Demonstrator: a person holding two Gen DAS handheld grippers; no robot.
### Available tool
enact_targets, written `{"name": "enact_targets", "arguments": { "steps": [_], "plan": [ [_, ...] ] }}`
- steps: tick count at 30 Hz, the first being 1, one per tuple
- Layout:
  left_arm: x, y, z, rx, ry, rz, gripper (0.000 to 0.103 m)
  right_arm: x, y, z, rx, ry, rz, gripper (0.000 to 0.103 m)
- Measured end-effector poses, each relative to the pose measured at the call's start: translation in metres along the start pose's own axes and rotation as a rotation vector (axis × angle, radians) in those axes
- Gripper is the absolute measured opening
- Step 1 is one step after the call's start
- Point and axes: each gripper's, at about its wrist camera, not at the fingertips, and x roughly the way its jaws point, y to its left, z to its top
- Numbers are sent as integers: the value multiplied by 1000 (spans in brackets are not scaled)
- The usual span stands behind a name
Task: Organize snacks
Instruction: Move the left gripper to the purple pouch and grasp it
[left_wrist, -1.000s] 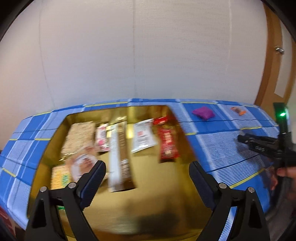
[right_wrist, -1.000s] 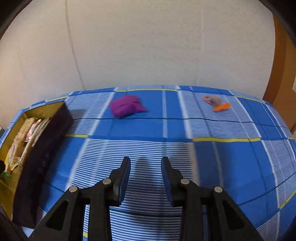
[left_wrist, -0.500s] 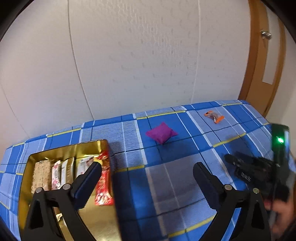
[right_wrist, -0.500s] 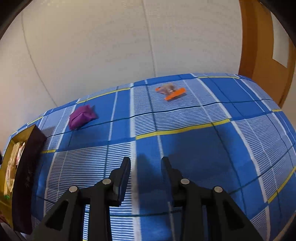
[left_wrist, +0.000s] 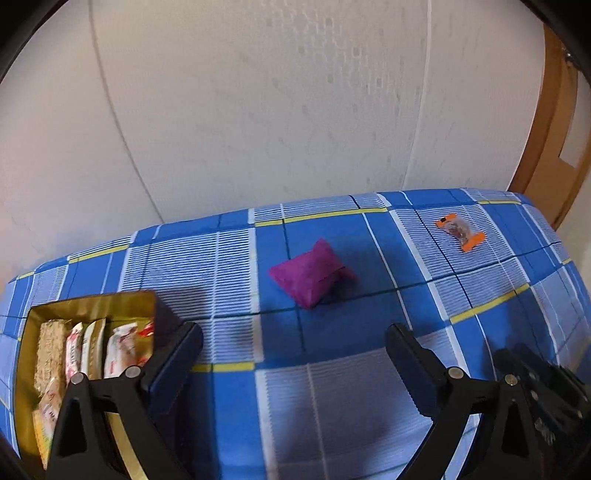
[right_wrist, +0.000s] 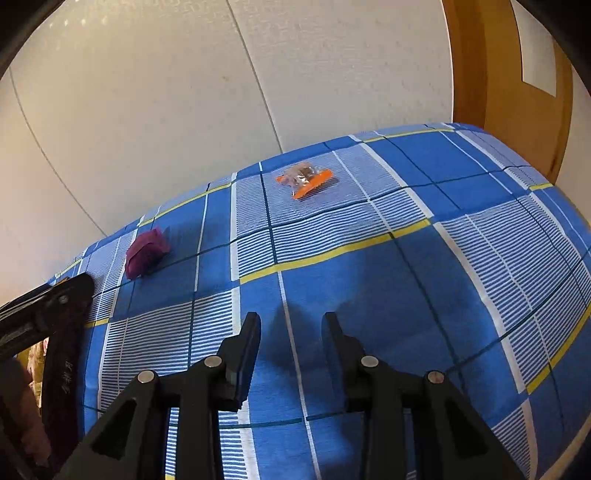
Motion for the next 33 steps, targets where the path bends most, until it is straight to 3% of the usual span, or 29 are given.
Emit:
{"name": "enact_targets", "arguments": {
  "steps": [7, 14, 21, 22, 23, 24, 25, 27, 28, 29, 33],
  "plan": [
    [31, -4, 17, -55, 40, 3, 100, -3, -3, 2, 4, -11, -3, 35],
    [62, 16, 30, -243, 121, -32, 100, -4, -11, 3, 52, -3, 23, 35],
    [81, 3, 34, -214, 127, -11, 97, -2, -13, 5, 67, -2, 37, 35],
    [85, 0, 33, -212, 135, -10, 90, -1, -13, 5, 68, -1, 37, 35],
    [88, -3, 31, -210, 142, -20, 70, -1, -13, 6, 69, -2, 36, 35],
    [89, -6, 29, -200, 139, -13, 65, -1, -14, 6, 70, -2, 33, 35],
    [87, -10, 28, -175, 111, 17, 52, -1, -15, 7, 71, -2, 31, 35],
    [84, -15, 26, -157, 87, -2, 39, -1, -17, 7, 76, -1, 28, 35],
    [82, -15, 23, -160, 75, -16, 26, -1, -19, 8, 83, -1, 28, 35],
    [79, -16, 19, -161, 63, -9, 19, -1, -20, 8, 88, -2, 31, 35],
    [65, -20, -3, -132, -13, 9, 16, -2, -26, 10, 115, -8, 35, 35]
  ]
}}
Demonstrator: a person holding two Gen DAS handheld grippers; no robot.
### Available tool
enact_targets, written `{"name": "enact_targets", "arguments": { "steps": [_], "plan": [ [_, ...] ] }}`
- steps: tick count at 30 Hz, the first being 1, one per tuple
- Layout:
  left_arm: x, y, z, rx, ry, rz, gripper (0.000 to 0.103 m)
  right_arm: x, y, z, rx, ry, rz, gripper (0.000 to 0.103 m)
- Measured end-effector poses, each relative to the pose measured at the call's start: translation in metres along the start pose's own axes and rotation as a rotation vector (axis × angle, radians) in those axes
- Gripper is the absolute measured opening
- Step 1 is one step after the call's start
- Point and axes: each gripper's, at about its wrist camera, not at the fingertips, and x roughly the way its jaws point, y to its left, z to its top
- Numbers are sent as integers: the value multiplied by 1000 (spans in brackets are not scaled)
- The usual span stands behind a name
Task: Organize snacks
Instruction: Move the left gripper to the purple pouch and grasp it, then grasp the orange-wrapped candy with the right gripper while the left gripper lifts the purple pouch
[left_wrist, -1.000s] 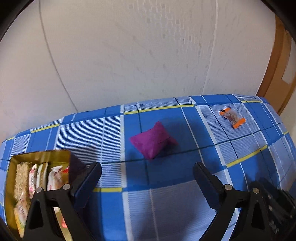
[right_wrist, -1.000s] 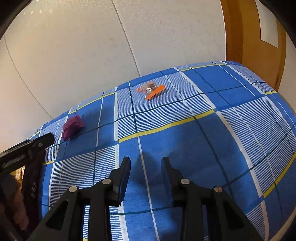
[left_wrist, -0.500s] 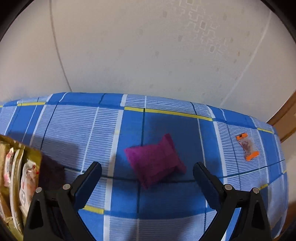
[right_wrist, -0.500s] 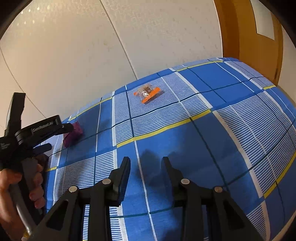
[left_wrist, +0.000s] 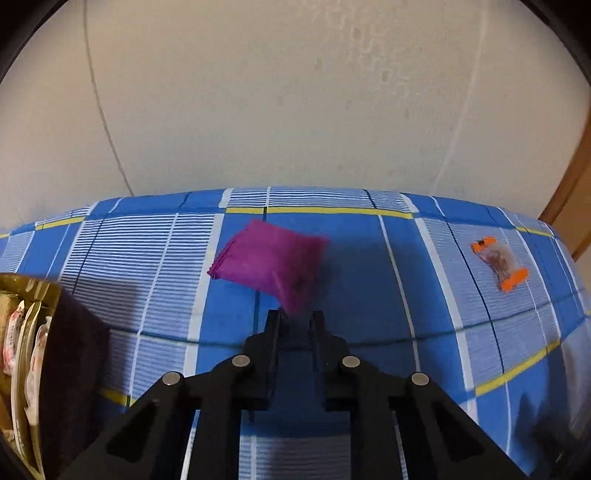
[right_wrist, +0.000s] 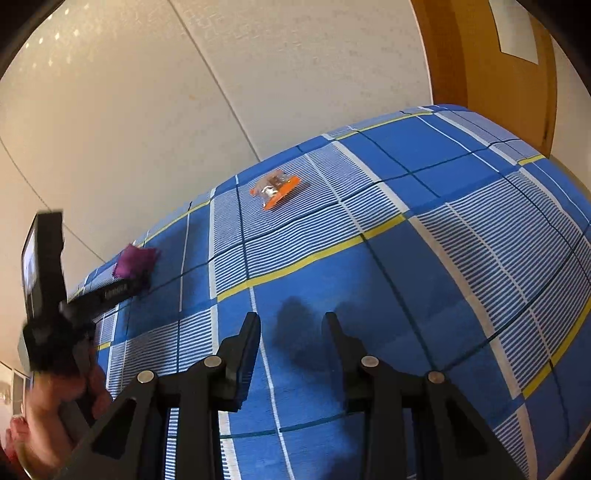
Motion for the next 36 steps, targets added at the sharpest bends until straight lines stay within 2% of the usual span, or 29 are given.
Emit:
{"name": "enact_targets", "arguments": {
  "steps": [2, 4, 6, 7, 8, 9, 12, 14, 16, 21, 29, 31, 36],
  "plan": [
    [-7, 1, -10, 15, -27, -16, 16, 0, -2, 1, 11, 1, 2, 35],
    [-13, 5, -15, 19, -18, -35, 17, 1, -2, 2, 18, 1, 8, 35],
    [-13, 8, -13, 27, -8, -44, 35, 0, 1, 6, -2, -16, 5, 35],
    [-14, 10, -13, 32, -10, -27, 58, -2, 3, 10, -15, -41, -3, 35],
    [-17, 11, -14, 35, -30, 4, 71, -3, 4, 13, -22, -59, -8, 43],
    [-15, 11, -16, 31, -43, 27, 74, -3, 6, 18, -27, -81, -11, 47],
    [-10, 25, -17, -45, -2, 37, 74, 4, 8, 36, -42, -120, -13, 48],
    [-11, 33, -19, -74, -11, 33, 74, 15, 11, 49, -66, -130, -39, 48],
    [-16, 34, -21, -77, -13, 23, 74, 31, 14, 65, -89, -118, -68, 48],
    [-14, 33, -20, -66, -6, 28, 76, 70, 21, 100, -132, -75, -55, 49],
    [-2, 34, -13, -68, -3, 11, 81, 104, 46, 111, -272, -83, -102, 49],
    [-1, 33, -13, -59, 1, 2, 85, 110, 43, 113, -260, -42, -83, 40],
    [1, 25, -12, -19, 5, -5, 89, 105, 20, 113, -147, -40, 13, 34]
  ]
}}
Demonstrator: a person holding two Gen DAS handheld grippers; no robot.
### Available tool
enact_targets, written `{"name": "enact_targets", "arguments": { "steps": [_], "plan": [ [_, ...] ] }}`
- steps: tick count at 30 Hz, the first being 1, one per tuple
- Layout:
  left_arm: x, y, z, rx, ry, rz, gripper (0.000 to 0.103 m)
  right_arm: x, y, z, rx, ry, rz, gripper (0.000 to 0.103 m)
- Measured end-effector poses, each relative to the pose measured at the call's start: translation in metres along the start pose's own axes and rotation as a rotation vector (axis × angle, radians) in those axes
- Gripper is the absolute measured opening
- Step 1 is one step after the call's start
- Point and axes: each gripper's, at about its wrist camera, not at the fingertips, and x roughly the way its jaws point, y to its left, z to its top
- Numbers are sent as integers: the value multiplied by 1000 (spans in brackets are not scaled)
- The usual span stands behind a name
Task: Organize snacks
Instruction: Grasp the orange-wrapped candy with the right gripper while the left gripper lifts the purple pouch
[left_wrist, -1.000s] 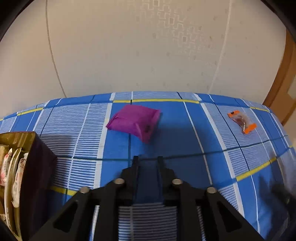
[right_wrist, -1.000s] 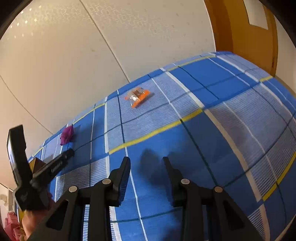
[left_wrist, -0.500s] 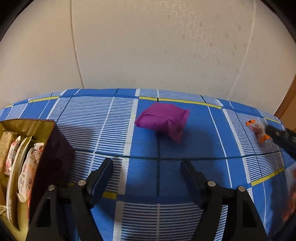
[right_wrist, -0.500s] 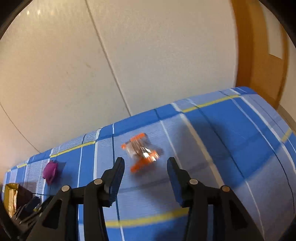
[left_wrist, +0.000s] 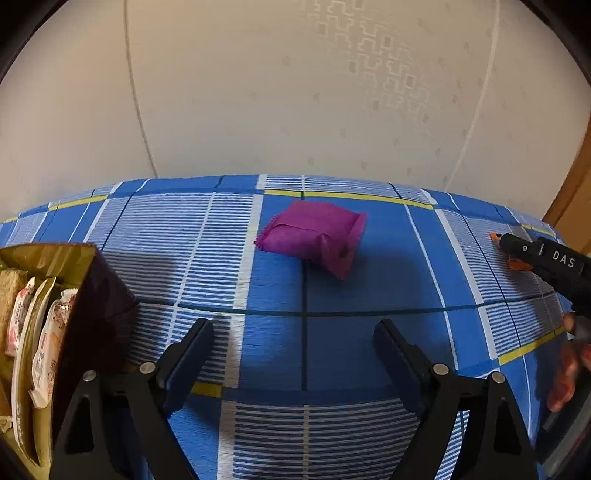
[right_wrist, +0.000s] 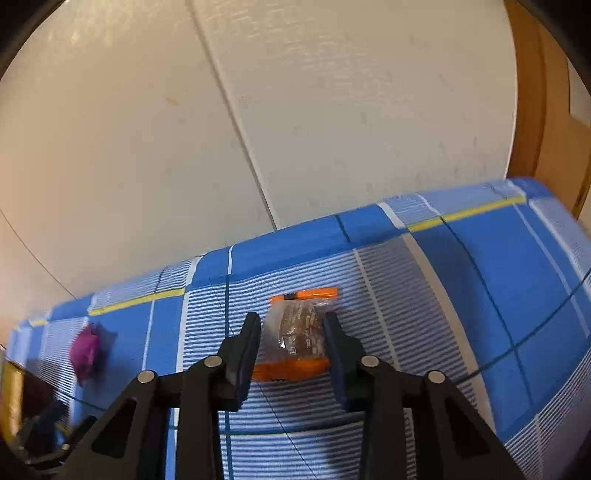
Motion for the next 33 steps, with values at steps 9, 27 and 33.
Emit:
{"name": "enact_targets", "arguments": {
  "steps": [9, 27, 33],
  "plan": [
    [3, -20, 42, 85, -29, 2, 92, -5, 5, -6, -10, 2, -22, 34],
    [35, -22, 55, 193, -33, 59, 61, -2, 18, -13, -33, 5, -40, 35],
    [25, -25, 43, 225, -70, 80, 55, -2, 20, -13, -42, 6, -49, 35]
  ]
}}
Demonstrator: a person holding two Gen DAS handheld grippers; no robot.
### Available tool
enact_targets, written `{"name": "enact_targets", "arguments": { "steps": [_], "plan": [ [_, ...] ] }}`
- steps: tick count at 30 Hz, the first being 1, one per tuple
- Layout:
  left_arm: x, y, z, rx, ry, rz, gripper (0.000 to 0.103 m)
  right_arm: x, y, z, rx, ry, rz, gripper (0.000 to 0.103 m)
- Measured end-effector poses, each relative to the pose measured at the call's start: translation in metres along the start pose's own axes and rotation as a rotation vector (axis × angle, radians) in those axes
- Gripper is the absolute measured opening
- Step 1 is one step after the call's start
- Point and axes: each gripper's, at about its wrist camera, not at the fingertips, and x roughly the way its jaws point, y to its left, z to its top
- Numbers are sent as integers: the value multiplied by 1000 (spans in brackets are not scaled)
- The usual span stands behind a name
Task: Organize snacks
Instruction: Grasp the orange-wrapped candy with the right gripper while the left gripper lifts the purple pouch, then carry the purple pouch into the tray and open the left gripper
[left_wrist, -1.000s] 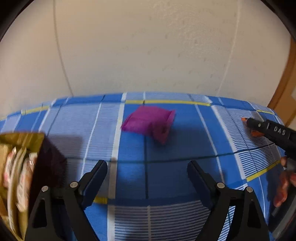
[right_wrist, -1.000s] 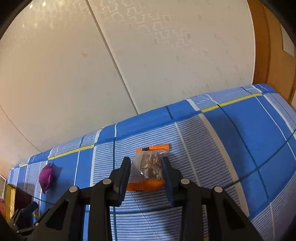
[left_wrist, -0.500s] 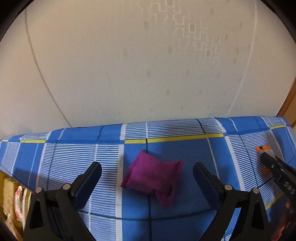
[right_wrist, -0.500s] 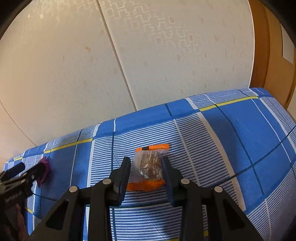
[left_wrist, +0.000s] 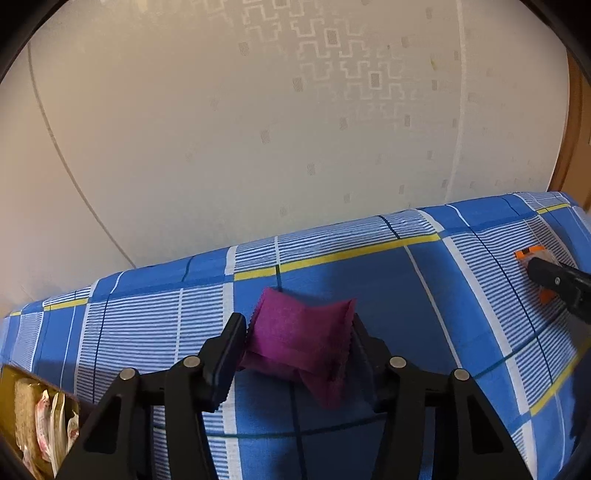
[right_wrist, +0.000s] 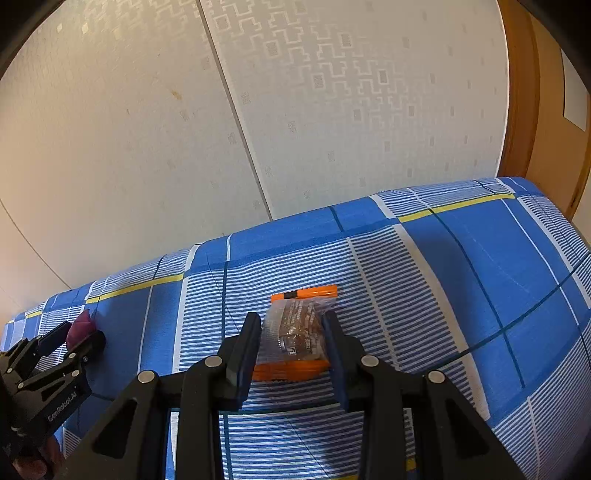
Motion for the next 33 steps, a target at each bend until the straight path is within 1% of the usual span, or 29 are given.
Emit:
{"name": "enact_targets", "arguments": {
  "steps": [5, 6, 11, 15, 18, 21, 25, 28, 33],
  "plan": [
    [-11, -9, -8, -2, -4, 22, 53, 0, -1, -1, 10, -4, 0, 35],
    [-8, -4, -9, -7, -3, 24, 53, 0, -1, -2, 15, -5, -2, 35],
    [-19, -4, -20, -43, 0, 14, 53, -2, 4, -6, 11, -5, -14, 34],
    [-27, -10, -29, -33, 0, 21, 53, -4, 5, -9, 16, -6, -14, 34],
    [-37, -12, -38, -25, -7, 9, 53, -6, 5, -11, 24, -8, -11, 34],
    [-48, -14, -41, -42, -21, -14, 53, -7, 5, -13, 26, -9, -9, 34],
    [-75, -10, -50, -72, -39, -54, 53, -9, 6, -16, 36, -12, -7, 34],
    [-96, -9, -58, -87, -54, -68, 53, -10, 7, -20, 34, -12, -6, 34],
    [-128, -3, -73, -90, -69, -61, 53, -15, 12, -26, 14, -16, 11, 34]
  ]
}}
